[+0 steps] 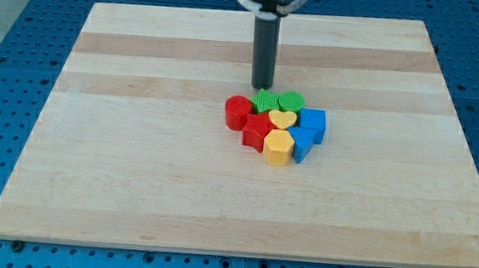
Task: Move your arm towards the top right of the board
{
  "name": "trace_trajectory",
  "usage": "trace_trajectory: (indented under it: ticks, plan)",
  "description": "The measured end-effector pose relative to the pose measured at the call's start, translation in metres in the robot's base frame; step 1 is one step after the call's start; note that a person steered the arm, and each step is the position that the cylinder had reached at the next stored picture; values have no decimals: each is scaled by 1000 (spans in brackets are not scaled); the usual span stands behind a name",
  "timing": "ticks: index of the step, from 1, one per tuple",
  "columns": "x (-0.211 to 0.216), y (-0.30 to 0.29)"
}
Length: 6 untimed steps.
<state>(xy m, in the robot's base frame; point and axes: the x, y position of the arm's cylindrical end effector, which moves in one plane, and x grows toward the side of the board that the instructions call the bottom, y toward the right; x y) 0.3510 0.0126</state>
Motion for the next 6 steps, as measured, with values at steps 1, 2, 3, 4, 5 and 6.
trace_trajectory:
  ticks: [1,2,3,4,5,6]
  plan:
    - [-38,42]
    - [-41,100]
    - [-41,173]
    - [-50,221]
    - [-86,228]
    - [-116,219]
